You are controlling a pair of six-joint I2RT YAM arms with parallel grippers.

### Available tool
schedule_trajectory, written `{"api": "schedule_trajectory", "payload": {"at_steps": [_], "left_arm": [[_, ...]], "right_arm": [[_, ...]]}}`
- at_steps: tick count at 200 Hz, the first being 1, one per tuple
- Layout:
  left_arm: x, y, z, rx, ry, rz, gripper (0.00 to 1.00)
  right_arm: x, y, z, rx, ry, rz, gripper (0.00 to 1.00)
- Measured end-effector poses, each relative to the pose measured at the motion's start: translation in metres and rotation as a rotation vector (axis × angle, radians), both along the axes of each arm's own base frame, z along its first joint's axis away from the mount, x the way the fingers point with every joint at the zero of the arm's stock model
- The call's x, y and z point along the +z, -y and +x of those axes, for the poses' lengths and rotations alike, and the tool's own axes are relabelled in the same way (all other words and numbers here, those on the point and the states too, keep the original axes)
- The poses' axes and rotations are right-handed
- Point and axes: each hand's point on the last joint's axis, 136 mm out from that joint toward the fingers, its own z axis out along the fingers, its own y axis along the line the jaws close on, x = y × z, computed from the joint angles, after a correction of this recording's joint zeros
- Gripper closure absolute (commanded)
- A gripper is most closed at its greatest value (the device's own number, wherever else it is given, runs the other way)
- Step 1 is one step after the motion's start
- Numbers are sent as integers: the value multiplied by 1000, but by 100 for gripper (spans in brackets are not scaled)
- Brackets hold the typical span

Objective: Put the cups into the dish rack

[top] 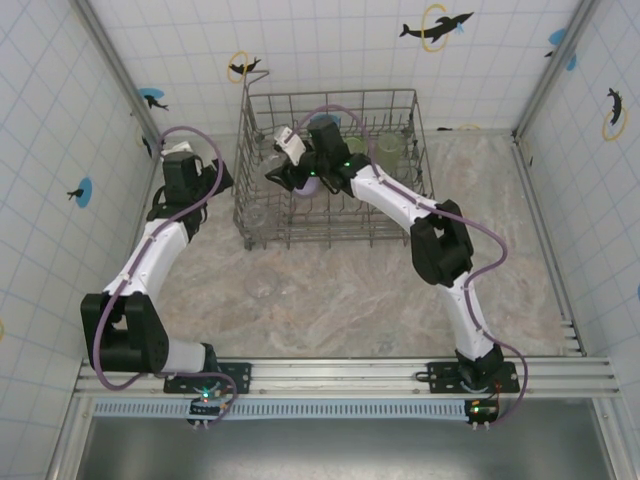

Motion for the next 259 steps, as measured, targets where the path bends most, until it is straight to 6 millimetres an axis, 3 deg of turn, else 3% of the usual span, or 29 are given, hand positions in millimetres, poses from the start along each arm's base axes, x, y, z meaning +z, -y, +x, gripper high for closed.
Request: {"api": "schedule_trajectory", "payload": {"at_steps": [47, 115, 169, 207, 259], "left_arm": [[0, -7, 1, 12, 3, -4, 3], [-6, -4, -1, -18, -4, -29, 3], [-6, -2, -1, -27, -5, -38, 3], [-5, 0, -1, -35, -3, -43, 3], [-6, 1, 0, -43, -4, -55, 3]], "right_arm": [[6, -14, -2, 41, 70, -2, 54], [-38, -29, -9, 81, 59, -65, 55], [-46, -32, -6, 85, 100, -115, 52], [-53, -34, -8, 80, 132, -157, 43], [-58, -38, -9, 70, 156, -186, 10]]}}
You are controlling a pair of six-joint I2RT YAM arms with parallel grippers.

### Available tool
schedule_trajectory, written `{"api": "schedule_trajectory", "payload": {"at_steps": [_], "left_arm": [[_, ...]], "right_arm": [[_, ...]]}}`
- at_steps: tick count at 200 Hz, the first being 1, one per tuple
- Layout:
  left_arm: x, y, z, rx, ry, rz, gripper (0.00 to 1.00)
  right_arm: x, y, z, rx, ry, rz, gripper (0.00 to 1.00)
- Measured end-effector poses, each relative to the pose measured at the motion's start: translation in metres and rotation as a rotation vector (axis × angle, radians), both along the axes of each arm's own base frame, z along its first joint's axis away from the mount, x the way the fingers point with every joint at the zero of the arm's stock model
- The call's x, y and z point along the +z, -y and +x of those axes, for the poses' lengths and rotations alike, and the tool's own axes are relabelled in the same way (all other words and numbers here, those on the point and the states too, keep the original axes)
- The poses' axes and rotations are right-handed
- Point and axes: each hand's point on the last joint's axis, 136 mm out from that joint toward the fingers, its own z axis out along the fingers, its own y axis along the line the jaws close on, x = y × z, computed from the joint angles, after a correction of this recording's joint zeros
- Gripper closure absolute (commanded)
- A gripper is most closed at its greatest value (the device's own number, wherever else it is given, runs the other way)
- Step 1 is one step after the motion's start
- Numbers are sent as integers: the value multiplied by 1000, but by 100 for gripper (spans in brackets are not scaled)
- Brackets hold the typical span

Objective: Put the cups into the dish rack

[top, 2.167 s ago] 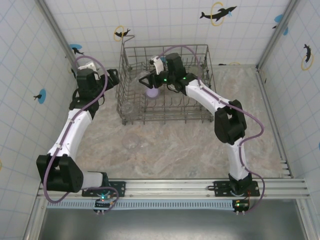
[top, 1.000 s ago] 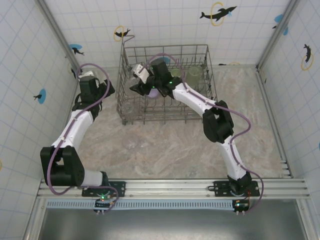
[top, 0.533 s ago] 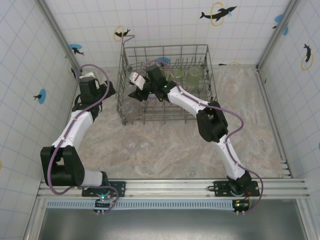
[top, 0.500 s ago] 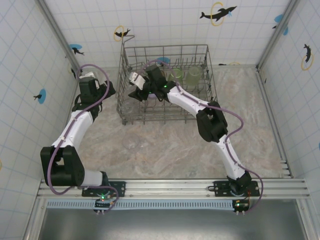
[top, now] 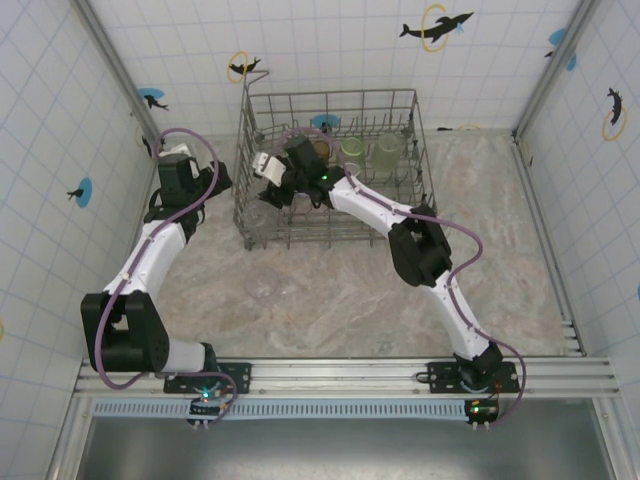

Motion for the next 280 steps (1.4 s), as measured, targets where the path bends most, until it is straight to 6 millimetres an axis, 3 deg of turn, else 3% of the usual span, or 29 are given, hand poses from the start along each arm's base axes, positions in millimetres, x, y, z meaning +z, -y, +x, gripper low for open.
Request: {"api": "schedule_trajectory", "payload": {"at_steps": [12, 40, 129, 190, 223, 259, 280], "left_arm": [[0, 0, 0, -2, -1, -4, 3], [-2, 1, 1, -5, -5, -16, 3], [-2, 1, 1, -4, -4, -24, 3], [-4, 1, 2, -6, -21, -39, 3], [-4, 1, 1, -11, -38, -43, 2], [0, 0, -3, -5, -47, -40, 3], [5, 0, -10, -4, -50, -44, 2]], "right_arm": [[1, 0, 1, -6, 2, 3, 4], [5, -3, 2, -16, 10, 17, 0], [26, -5, 15, -93, -48, 146, 2], [39, 15, 37, -208, -95, 191, 2], [80, 32, 39, -281, -111, 257, 1], [148, 62, 26, -352, -150, 392, 1], [175, 82, 16, -400, -135, 432, 1]]}}
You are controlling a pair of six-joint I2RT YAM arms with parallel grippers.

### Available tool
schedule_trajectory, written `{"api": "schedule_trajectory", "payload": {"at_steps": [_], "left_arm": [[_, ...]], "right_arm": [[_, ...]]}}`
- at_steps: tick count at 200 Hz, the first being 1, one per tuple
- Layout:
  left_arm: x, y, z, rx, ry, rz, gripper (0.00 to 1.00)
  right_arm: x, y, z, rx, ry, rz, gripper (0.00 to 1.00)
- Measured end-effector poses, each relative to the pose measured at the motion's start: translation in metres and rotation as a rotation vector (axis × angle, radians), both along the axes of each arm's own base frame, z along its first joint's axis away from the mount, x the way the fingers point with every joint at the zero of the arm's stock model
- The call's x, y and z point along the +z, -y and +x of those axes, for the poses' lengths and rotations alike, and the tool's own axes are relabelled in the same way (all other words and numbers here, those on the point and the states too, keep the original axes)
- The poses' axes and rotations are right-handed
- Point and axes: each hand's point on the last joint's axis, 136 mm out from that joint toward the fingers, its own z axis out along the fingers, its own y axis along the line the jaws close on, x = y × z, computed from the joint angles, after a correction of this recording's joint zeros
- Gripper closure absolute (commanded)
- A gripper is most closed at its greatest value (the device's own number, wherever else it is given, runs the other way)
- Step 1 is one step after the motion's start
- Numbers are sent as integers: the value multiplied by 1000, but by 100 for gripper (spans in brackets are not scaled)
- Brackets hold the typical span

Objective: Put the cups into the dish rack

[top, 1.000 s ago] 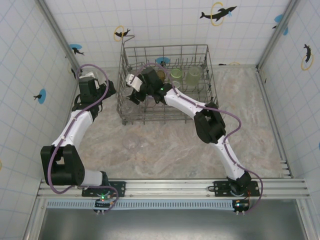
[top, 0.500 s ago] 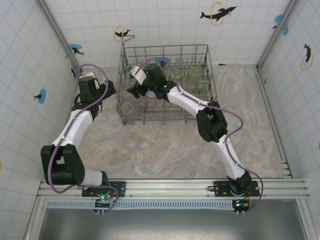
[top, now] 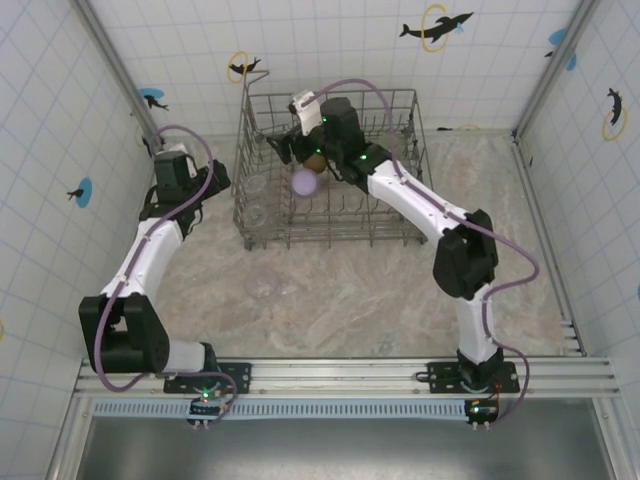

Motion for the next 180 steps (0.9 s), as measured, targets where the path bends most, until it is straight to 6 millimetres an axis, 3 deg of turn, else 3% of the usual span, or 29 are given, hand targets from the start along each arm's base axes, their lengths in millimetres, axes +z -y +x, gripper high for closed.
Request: {"api": "schedule_trajectory", "payload": {"at_steps": [35, 93, 122, 180], "left_arm": [[3, 0, -26, 10, 0, -15, 3], [5, 2, -59, 5, -41, -34, 3], [6, 6, -74, -15, -63, -55, 2], [-40, 19, -118, -70, -229, -100, 3]], "right_arm": [[5, 24, -31, -42, -32, 10, 1], [-43, 65, -74, -99, -162, -3, 1], [-57, 85, -92, -132, -201, 9, 1], [-63, 123, -128, -188, -237, 64, 1]]}}
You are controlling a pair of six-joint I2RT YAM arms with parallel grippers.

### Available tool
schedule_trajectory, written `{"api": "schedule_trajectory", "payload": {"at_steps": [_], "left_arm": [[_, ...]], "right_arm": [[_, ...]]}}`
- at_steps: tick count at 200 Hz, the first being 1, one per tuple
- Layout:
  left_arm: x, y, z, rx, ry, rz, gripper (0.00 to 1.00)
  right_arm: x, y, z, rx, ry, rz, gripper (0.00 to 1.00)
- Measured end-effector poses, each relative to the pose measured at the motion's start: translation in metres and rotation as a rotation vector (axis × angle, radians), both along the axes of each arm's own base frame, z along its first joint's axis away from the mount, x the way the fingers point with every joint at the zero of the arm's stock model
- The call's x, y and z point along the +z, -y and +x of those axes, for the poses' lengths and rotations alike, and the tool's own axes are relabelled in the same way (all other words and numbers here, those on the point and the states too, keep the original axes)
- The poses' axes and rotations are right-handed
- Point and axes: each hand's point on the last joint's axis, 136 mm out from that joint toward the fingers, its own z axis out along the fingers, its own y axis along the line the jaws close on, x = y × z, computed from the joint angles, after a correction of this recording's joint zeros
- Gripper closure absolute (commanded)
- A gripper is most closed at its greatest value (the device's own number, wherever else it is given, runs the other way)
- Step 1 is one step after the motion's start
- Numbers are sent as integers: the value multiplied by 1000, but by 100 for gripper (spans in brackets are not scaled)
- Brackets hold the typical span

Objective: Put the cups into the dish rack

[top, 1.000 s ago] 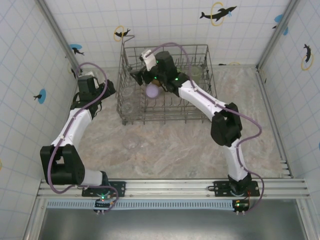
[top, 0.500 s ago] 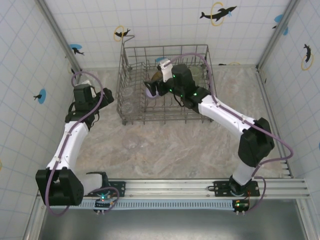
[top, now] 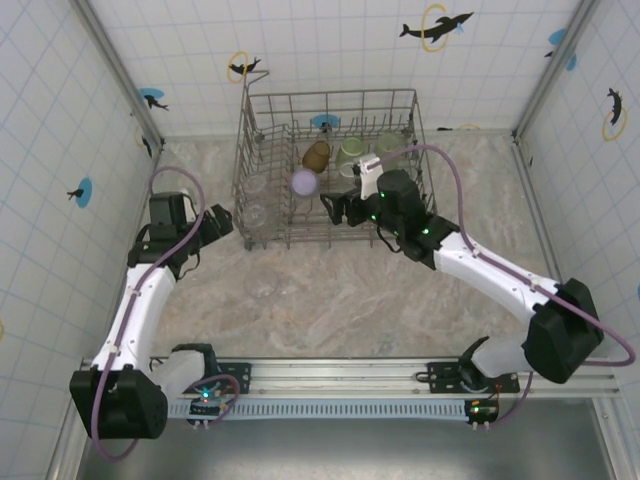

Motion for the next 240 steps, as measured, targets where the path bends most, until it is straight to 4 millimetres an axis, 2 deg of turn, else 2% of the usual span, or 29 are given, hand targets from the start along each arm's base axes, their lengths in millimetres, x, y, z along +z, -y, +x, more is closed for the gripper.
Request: {"api": "schedule_trajectory", "payload": {"at_steps": [34, 58, 97, 119, 167, 240], "left_arm": [[-17, 13, -19, -54, -62, -57, 3], [-26, 21, -28, -83, -91, -95, 4], [-35, 29, -39, -115, -131, -136, 24], [-43, 34, -48, -136, -152, -161, 37], [-62, 52, -68, -201, -225, -238, 38], [-75, 63, -81, -250, -250, -184, 51]], "right_arm": [[-9, 14, -13, -23, -18, 6, 1], [-13, 20, -15, -41, -30, -3, 1], [-30, 27, -23, -47, -61, -21, 1], [-32, 28, -23, -47, -66, -23, 1], [-50, 34, -24, -57, -98, -44, 1], [-56, 32, -25, -47, -123, -15, 1]]}}
